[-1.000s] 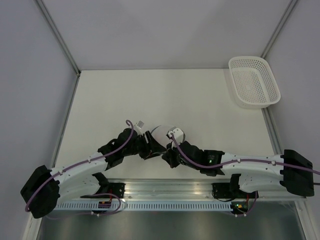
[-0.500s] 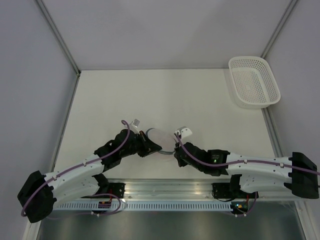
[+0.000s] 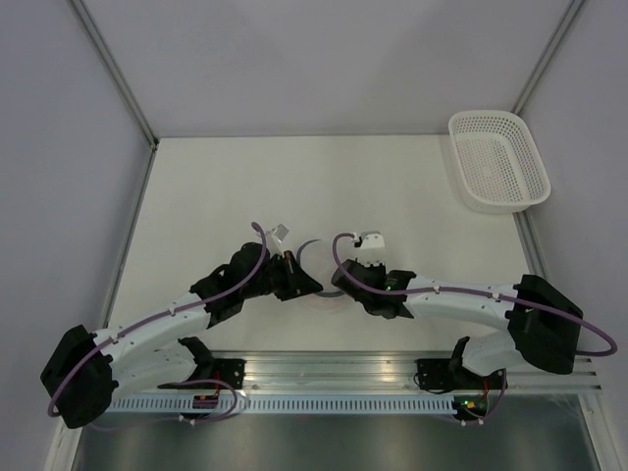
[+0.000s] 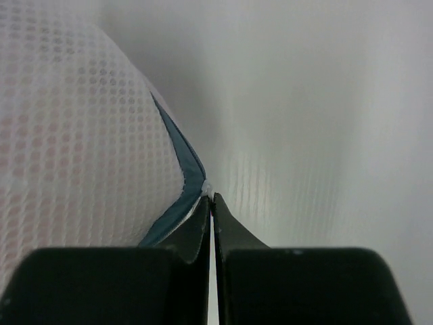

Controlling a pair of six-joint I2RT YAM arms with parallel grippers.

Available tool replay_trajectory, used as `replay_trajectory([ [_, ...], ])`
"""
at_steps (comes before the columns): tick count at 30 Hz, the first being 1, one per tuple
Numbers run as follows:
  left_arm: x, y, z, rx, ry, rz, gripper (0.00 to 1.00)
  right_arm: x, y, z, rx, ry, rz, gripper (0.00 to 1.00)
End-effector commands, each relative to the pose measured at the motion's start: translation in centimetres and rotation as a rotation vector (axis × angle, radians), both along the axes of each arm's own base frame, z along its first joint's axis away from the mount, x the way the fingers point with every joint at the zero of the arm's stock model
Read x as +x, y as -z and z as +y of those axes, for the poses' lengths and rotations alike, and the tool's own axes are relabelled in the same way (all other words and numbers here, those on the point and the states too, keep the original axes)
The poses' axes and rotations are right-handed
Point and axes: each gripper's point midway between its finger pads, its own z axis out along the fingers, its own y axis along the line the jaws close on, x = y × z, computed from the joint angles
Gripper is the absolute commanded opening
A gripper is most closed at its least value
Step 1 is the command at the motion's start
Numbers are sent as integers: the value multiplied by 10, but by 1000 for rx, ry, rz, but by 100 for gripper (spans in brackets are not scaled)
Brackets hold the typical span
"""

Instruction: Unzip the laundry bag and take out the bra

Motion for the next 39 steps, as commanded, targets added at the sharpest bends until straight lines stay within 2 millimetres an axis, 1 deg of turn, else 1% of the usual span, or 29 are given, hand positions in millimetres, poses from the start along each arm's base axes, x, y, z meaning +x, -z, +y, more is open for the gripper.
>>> replay_trajectory([
  [1, 1, -27, -8, -18, 118, -147, 2, 18, 8, -52, -195, 133, -31, 0],
  [4, -2, -23, -9, -10, 142, -146, 2, 25, 17, -56, -187, 157, -25, 0],
  [7, -6, -14, -10, 9, 174, -126, 3, 28, 24, -62, -185, 179, -15, 0],
  [8, -5, -10, -8, 22, 166, -116, 9, 27, 26, -63, -183, 181, -11, 0],
  [9, -3, -7, -6, 35, 147, -114, 17, 27, 27, -63, -179, 179, -7, 0],
  [10, -3, -3, 0, 63, 119, -100, 37, 27, 28, -64, -175, 179, -5, 1],
  [11, 6, 8, 13, 125, 37, -93, 49, 26, 28, -63, -168, 175, -3, 0],
  [13, 11, 5, 32, 142, -73, -113, 68, 24, 30, -65, -168, 173, 0, 0],
  [14, 19, 6, 46, 174, -162, -125, 73, 24, 29, -64, -158, 171, 0, 0],
  [15, 23, 5, 55, 177, -218, -141, 75, 23, 31, -65, -163, 168, 4, 1],
  [16, 23, 9, 64, 178, -264, -138, 82, 22, 32, -66, -164, 164, 6, 0],
  [17, 28, -2, 77, 158, -342, -181, 87, 22, 33, -66, -165, 164, 6, 0],
  [18, 30, -1, 84, 153, -377, -194, 93, 22, 34, -66, -165, 162, 10, 0],
  [19, 30, 8, 90, 157, -401, -200, 99, 21, 36, -66, -163, 157, 14, 1],
  [20, 32, 7, 95, 148, -431, -221, 100, 22, 37, -64, -161, 150, 15, 0],
  [21, 34, 14, 95, 144, -435, -232, 100, 21, 39, -63, -154, 146, 21, 0],
  [23, 36, 19, 93, 132, -433, -239, 100, 22, 43, -60, -151, 136, 29, 1],
  [24, 36, 33, 91, 154, -426, -221, 100, 22, 45, -59, -153, 133, 36, 0],
  [25, 40, 26, 83, 110, -416, -239, 100, 22, 47, -59, -160, 131, 43, 0],
  [26, 42, 28, 78, 107, -405, -239, 100, 22, 49, -57, -158, 129, 47, 0],
  [27, 44, 38, 73, 130, -394, -216, 100, 22, 50, -56, -159, 123, 51, 0],
  [28, 48, 32, 63, 98, -373, -227, 100, 20, 52, -57, -164, 119, 60, 0],
  [30, 54, 27, 52, 80, -349, -241, 100, 20, 53, -56, -166, 116, 64, 0],
  [31, 58, 29, 43, 69, -331, -244, 100, 20, 53, -56, -160, 114, 65, 1],
  [33, 65, 20, 32, 40, -315, -273, 100, 20, 52, -54, -153, 107, 64, 0],
  [34, 68, 22, 28, 44, -309, -273, 100, 19, 53, -54, -154, 101, 69, 0],
  [36, 77, 5, 19, 0, -303, -327, 100, 18, 54, -54, -155, 97, 74, 0],
  [37, 79, 5, 15, -4, -298, -333, 100, 18, 55, -54, -157, 89, 75, 0],
  [39, 85, -15, 7, -46, -286, -387, 100, 17, 56, -52, -156, 80, 83, 1],
])
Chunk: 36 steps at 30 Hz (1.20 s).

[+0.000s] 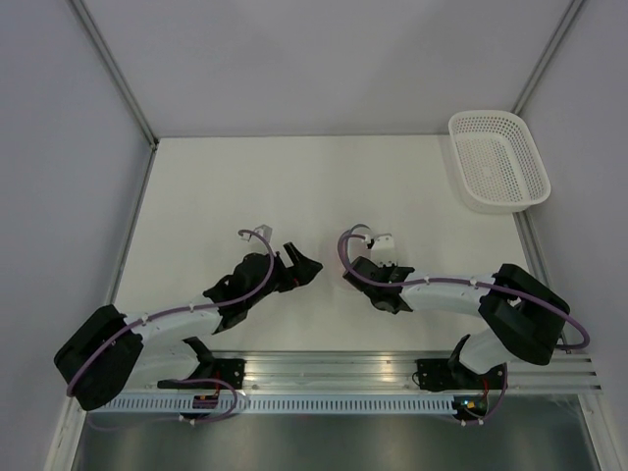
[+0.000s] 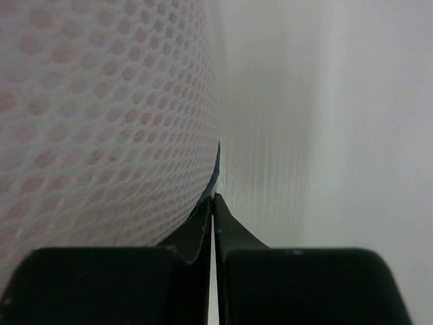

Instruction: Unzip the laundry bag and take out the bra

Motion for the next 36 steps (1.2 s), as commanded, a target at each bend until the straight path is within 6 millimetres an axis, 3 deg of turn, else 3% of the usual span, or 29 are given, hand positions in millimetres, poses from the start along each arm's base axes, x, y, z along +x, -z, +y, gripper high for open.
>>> replay_trajectory([
  [1, 24, -79, -32, -161, 60, -229, 100, -3, 5, 4, 14, -27, 27, 0],
  [3, 29, -97, -39, -167, 84, -287, 100, -3, 5, 5, 17, -35, 30, 0],
  [8, 39, -122, -55, -78, 169, -380, 99, -4, 5, 6, 25, -44, 33, 1],
  [12, 51, -115, -59, 40, 191, -378, 93, -4, 4, 7, 34, -48, 31, 0],
  [13, 52, -104, -57, 85, 197, -349, 90, -4, 4, 7, 38, -48, 30, 1],
  [15, 59, -103, -60, 135, 210, -351, 83, -4, 3, 7, 42, -49, 26, 0],
  [16, 60, -90, -60, 172, 218, -319, 78, -4, 2, 8, 48, -51, 25, 1],
  [19, 64, -80, -67, 216, 252, -305, 63, -5, 1, 8, 56, -58, 21, 0],
  [23, 65, -71, -70, 234, 269, -290, 52, -6, 0, 8, 61, -58, 21, 0],
  [29, 59, -69, -71, 220, 287, -284, 29, -7, -3, 4, 69, -37, 12, 0],
  [32, 54, -67, -67, 211, 282, -273, 10, -6, -9, -4, 72, 26, -10, 0],
  [33, 52, -74, -65, 196, 276, -283, 3, -8, -18, -11, 60, 51, -15, 8],
  [34, 50, -75, -63, 189, 273, -286, 2, -4, -27, -16, 49, 79, -52, 22],
  [35, 43, -72, -62, 175, 293, -274, 2, -4, -34, -19, 55, 92, -64, 49],
  [36, 40, -80, -60, 157, 290, -286, 2, -4, -51, -19, 89, 95, -91, 59],
])
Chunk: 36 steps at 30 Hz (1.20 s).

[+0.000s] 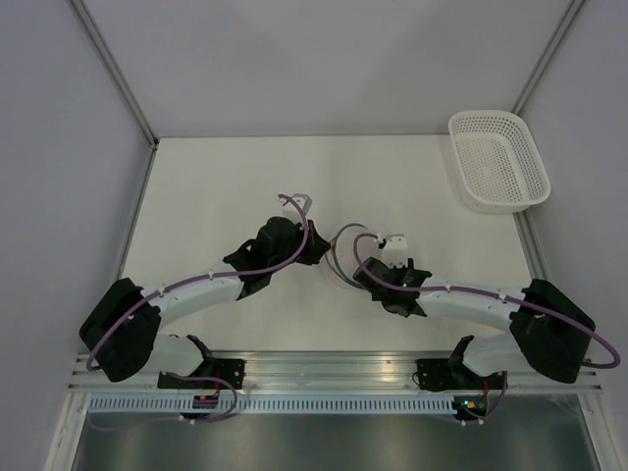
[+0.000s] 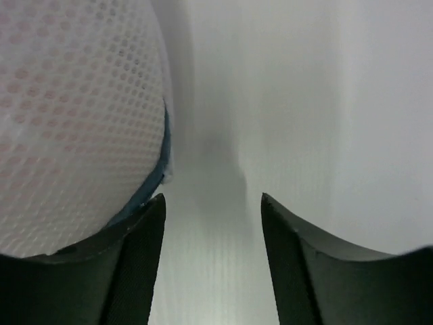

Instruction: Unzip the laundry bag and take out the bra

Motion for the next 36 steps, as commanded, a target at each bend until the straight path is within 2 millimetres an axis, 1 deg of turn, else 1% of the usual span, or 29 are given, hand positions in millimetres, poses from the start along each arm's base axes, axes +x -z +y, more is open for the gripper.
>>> replay_trajectory([
  [1, -13, -26, 2, -74, 37, -42, 2, 5, -48, -9, 59, 66, -93, 67],
  [2, -18, -23, 5, -81, 37, -31, 2, 5, -59, -5, 94, 49, -105, 74],
  [3, -20, -25, 6, -93, 36, -30, 2, 5, -83, 0, 155, 11, -142, 77],
  [4, -25, -34, 6, -122, 48, -38, 2, 2, -94, 9, 209, -33, -133, 78],
  [5, -30, -31, 7, -133, 50, -21, 2, 0, -105, 14, 244, -70, -143, 81],
  [6, -34, -32, 7, -146, 61, -13, 2, 0, -128, 20, 296, -114, -181, 82],
  [7, -38, -40, 6, -176, 68, -22, 2, -1, -138, 25, 328, -147, -189, 84],
  [8, -43, -37, 6, -197, 73, 1, 2, -5, -145, 32, 359, -187, -179, 84],
  [9, -49, -39, 3, -218, 92, 8, 2, -6, -157, 37, 383, -215, -189, 84],
  [10, -53, -44, 2, -243, 103, 8, 2, -6, -161, 40, 381, -245, -191, 84],
  [12, -63, -51, -4, -299, 134, 18, 2, -7, -167, 54, 405, -302, -169, 84],
  [16, -73, -64, -16, -350, 179, 29, 2, -6, -170, 74, 418, -363, -141, 84],
  [17, -74, -69, -18, -362, 182, 28, 2, -5, -167, 77, 402, -370, -129, 84],
  [18, -77, -71, -21, -368, 194, 30, 2, -3, -170, 80, 401, -372, -130, 84],
  [19, -78, -75, -23, -378, 197, 27, 2, -2, -170, 81, 395, -374, -127, 84],
  [20, -80, -78, -24, -391, 201, 30, 2, -2, -165, 83, 372, -377, -108, 84],
  [21, -82, -80, -26, -396, 212, 29, 2, 0, -169, 86, 369, -380, -114, 84],
  [23, -83, -86, -29, -407, 217, 26, 2, -1, -169, 90, 357, -391, -111, 85],
  [26, -86, -85, -30, -406, 221, 36, 2, -3, -174, 94, 372, -400, -123, 85],
  [27, -87, -85, -31, -408, 223, 38, 2, -4, -180, 95, 386, -406, -132, 85],
  [30, -88, -85, -32, -425, 222, 45, 2, -6, -179, 101, 391, -422, -114, 86],
  [31, -88, -84, -32, -426, 220, 50, 2, -7, -177, 101, 379, -420, -105, 86],
  [32, -88, -85, -32, -434, 222, 48, 2, -6, -166, 97, 331, -402, -82, 86],
  [34, -87, -87, -30, -434, 209, 46, 2, -6, -160, 94, 288, -375, -67, 85],
  [35, -87, -88, -29, -434, 201, 46, 2, -7, -152, 87, 228, -350, -53, 86],
  [36, -85, -87, -26, -427, 179, 43, 2, -8, -149, 83, 206, -334, -48, 85],
])
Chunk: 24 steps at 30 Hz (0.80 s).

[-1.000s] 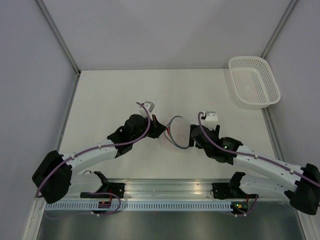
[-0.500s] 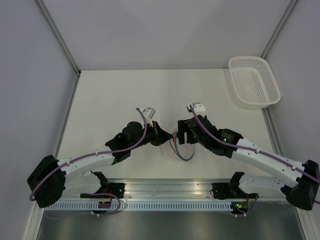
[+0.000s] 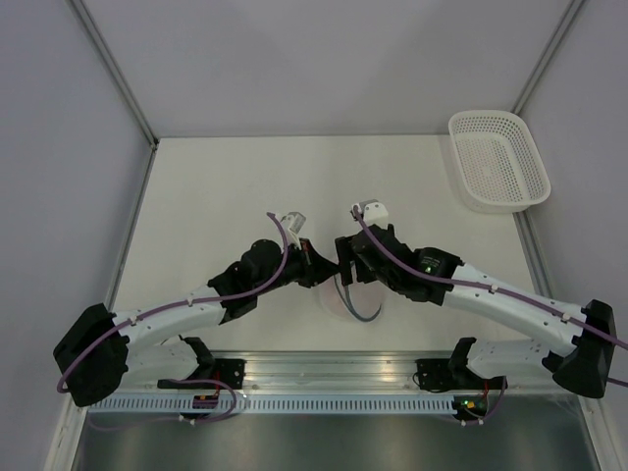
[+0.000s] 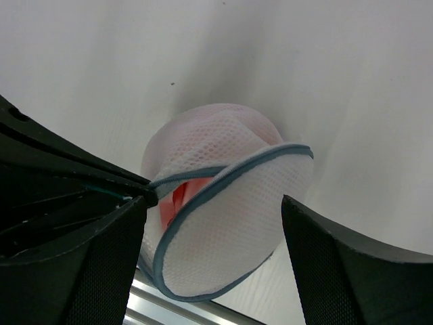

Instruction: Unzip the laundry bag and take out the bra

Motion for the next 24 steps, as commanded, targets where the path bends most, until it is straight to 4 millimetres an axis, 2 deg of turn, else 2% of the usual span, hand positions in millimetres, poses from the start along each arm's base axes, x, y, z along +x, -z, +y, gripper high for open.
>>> replay_trajectory([
  [1, 0, -44, -4, -120, -16, -50, 2, -2, 15, -19, -138, 74, 17, 85],
  [2, 1, -49, 1, -125, -33, -62, 2, -5, 19, -26, -162, 100, 27, 85],
  [4, 7, -42, 14, -90, -107, -58, 2, -5, 22, -41, -199, 153, 12, 85],
  [5, 5, -50, 20, -103, -119, -72, 2, -9, 24, -49, -210, 172, 20, 85],
  [7, 13, -41, 36, -65, -205, -65, 2, -10, 25, -60, -220, 202, 9, 85],
  [12, 10, -42, 63, -43, -281, -89, 2, -19, 17, -101, -257, 338, -8, 84],
  [13, 9, -32, 69, -13, -291, -72, 2, -16, 12, -111, -268, 376, -38, 84],
  [14, 7, -29, 71, -9, -293, -71, 2, -19, 9, -119, -277, 390, -43, 84],
  [16, 3, -18, 77, -1, -299, -55, 2, -19, 5, -123, -270, 403, -57, 84],
  [19, -2, -3, 82, 4, -302, -28, 2, -20, 7, -97, -184, 283, -37, 84],
  [20, -4, 2, 83, 8, -302, -18, 2, -24, 9, -71, -64, 204, -14, 84],
  [23, -9, 10, 86, 1, -298, 5, 2, -26, 6, -28, 138, 67, -29, 83],
  [24, -10, 15, 88, 0, -303, 18, 2, -32, 8, -14, 189, 14, -4, 83],
])
